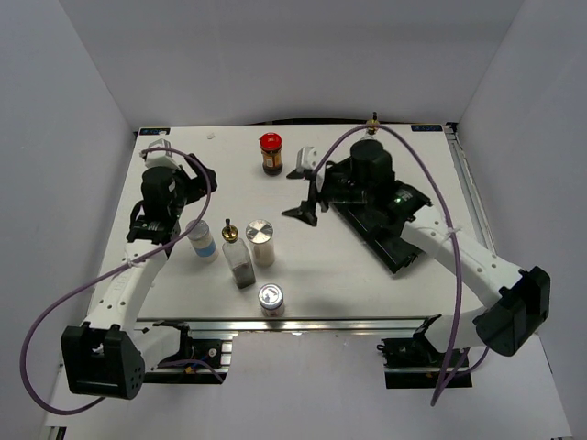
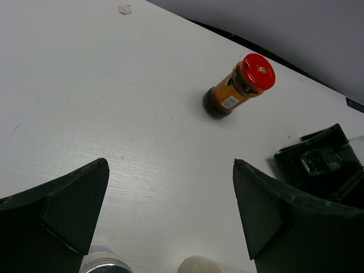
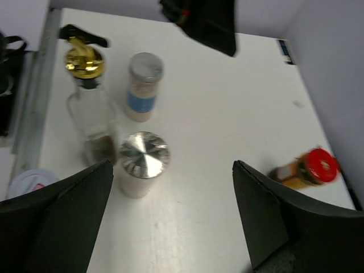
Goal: Organize the condiment bottles
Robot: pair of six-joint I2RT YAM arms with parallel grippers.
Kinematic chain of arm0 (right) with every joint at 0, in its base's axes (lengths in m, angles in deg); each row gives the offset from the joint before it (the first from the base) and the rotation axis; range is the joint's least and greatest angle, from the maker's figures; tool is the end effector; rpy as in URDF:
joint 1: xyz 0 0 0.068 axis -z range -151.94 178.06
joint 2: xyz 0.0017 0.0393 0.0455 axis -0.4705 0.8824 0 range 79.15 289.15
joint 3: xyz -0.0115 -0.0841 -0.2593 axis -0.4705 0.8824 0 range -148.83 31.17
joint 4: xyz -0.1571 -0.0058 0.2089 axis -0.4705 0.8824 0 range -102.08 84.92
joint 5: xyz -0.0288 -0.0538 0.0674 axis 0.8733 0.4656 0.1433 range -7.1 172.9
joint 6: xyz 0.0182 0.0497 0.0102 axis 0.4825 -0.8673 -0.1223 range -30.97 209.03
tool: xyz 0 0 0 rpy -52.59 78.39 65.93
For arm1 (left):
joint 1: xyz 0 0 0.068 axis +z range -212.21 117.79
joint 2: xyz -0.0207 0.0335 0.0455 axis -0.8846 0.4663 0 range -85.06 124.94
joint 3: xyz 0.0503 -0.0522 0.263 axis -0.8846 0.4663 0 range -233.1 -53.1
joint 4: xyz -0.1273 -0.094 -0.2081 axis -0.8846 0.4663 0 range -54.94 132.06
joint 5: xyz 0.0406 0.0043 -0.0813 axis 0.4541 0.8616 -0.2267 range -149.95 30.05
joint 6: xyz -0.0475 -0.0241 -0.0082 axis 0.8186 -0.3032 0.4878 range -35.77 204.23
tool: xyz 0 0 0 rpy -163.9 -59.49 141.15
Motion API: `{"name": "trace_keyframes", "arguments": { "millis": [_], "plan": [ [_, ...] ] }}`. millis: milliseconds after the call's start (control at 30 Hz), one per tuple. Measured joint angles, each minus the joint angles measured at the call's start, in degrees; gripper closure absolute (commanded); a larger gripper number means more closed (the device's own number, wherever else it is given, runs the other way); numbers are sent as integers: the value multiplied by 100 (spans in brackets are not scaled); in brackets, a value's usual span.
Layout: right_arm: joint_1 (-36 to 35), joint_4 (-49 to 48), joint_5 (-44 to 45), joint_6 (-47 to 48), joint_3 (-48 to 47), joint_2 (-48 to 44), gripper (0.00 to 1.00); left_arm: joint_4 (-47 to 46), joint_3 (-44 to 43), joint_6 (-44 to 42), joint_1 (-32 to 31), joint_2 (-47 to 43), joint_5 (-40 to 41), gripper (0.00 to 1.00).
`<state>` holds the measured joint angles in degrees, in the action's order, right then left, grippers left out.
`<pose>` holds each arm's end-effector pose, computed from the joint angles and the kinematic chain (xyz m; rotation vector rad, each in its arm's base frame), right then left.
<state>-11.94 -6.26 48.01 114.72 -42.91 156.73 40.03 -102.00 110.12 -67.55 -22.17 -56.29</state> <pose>0.2269 0.2169 0.3996 -1.3008 1.1798 0.7086 0.2546 -0.0216 0.3119 -0.3839 1.8741 -0.3087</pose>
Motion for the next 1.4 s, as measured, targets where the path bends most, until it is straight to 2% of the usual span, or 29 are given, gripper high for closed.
{"name": "trace_keyframes", "arguments": {
  "millis": [300,633,867,1267,1300,1367,1400],
  "plan": [
    [-1172,-59,-192,-256,118,533,11,138,24,39,-299,-455,-13,2],
    [-1661,-1119,66,-1390,118,1268,11,155,68,52,-341,-566,20,2],
    [-1827,-1502,205,-1893,76,1880,11,195,79,15,-341,-586,68,2],
    [-2055,-2310,649,-2358,20,2192,47,195,162,-42,-341,-651,164,2],
    [-2055,-2343,671,-2376,20,2192,57,195,162,-44,-341,-651,173,2],
    [-2055,-2415,726,-2369,20,2201,67,195,168,-57,-341,-656,179,2],
    [-2055,-2441,750,-2400,20,2214,76,195,173,-61,-341,-662,181,2]
  ]
}}
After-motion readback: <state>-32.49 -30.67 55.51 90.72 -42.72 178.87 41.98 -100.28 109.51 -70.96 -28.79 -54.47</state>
